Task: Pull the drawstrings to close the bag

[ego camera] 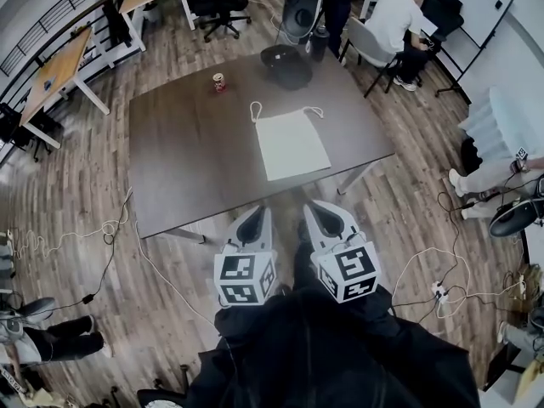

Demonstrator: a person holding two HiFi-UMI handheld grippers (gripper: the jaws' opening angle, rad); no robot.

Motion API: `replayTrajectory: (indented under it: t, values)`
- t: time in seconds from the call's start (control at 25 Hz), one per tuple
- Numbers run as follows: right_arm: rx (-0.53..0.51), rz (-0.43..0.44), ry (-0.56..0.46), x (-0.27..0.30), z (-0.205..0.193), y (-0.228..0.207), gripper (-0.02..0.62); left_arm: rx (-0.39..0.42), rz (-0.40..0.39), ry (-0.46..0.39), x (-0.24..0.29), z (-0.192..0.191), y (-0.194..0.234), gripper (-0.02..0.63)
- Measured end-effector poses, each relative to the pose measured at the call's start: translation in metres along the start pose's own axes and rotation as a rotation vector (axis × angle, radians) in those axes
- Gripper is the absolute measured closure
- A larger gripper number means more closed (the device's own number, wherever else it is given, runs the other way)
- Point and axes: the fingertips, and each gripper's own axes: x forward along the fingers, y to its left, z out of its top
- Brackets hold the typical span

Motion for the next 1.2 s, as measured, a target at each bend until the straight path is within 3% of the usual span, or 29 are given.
replayTrajectory:
  t: [0.36,0.76,1.2]
  values:
    - [-0.003,0.059,-0.002,0.083,0.021,-0.063,0.574,-0.007,0.061,-0.005,0.091,0.036,0.031,0.566]
    - [0.011,0.090,0.057,0.172,0.044,-0.189,0.574,-0.037,0.076,0.044,0.242,0.080,0.039,0.566]
    - [0.035,0.121,0.131,0.256,0.041,-0.277,0.573,-0.105,0.148,0.135,0.346,0.086,0.081,0.566]
